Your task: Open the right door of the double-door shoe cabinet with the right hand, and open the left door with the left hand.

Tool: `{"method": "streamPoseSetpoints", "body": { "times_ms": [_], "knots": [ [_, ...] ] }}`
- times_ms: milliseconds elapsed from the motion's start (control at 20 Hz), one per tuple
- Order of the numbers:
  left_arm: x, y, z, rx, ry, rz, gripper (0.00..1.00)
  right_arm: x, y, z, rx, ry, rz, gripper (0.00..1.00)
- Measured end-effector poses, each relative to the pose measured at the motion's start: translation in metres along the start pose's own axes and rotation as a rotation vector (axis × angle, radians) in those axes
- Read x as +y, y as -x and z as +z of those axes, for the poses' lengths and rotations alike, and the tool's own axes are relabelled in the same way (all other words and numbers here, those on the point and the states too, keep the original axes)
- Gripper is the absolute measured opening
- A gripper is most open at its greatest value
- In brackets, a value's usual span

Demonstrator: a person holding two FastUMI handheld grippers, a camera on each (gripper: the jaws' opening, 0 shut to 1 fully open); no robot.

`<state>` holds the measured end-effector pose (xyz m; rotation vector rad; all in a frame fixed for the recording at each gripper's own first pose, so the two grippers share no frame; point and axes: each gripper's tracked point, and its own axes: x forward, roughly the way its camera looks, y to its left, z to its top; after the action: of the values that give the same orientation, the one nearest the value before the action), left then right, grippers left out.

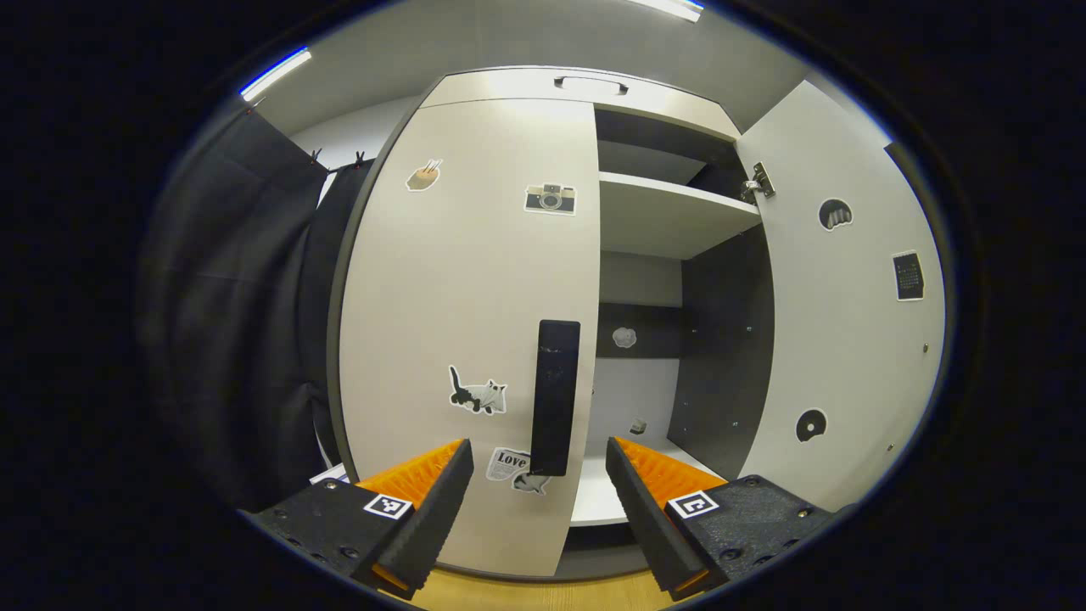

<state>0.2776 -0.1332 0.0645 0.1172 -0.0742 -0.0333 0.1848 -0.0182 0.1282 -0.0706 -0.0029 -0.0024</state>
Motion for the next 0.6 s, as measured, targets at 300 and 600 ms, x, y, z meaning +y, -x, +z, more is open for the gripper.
{"method": "streamPoseSetpoints", "body": {
  "times_ms": [300,600],
  "knots": [
    [-0.002,-0.038,-0.011,0.034,-0.009,0.012,0.94,-0.008,-0.015,-0.004,0.013,-0.012,0.016,1.0],
    [0.001,-0.058,-0.022,0.058,-0.021,0.031,0.81,-0.008,-0.024,-0.006,0.022,-0.002,0.033,1.0]
  ]
}}
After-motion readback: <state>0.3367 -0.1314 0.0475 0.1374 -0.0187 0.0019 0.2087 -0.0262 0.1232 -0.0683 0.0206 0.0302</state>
